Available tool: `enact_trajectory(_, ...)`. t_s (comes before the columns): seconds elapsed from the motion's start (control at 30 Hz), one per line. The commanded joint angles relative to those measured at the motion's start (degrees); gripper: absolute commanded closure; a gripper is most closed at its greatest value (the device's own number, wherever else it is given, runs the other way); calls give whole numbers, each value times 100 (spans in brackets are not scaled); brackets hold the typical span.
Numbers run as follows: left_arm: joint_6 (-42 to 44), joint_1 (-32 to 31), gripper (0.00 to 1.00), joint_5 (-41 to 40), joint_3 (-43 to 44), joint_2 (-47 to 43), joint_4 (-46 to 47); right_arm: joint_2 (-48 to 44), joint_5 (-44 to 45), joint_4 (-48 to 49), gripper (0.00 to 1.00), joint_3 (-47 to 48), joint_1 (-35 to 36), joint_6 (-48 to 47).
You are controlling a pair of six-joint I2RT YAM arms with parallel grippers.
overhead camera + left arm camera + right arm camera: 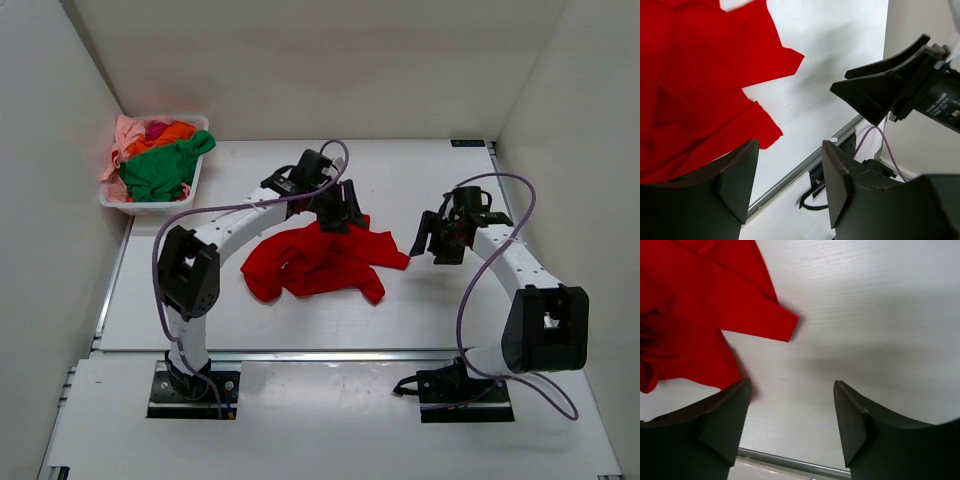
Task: Fold and stack the t-shirts
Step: Flatten out the tshirt
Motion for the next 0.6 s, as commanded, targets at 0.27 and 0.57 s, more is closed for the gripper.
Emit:
enact_trajectory(0.27,-661,333,32,128,-950,-365,265,858,-274,1490,35,-29,400,-34)
enact_trajectory(0.57,-565,562,30,225,-1513,-717,186,1675,-458,1561,46,226,576,-227)
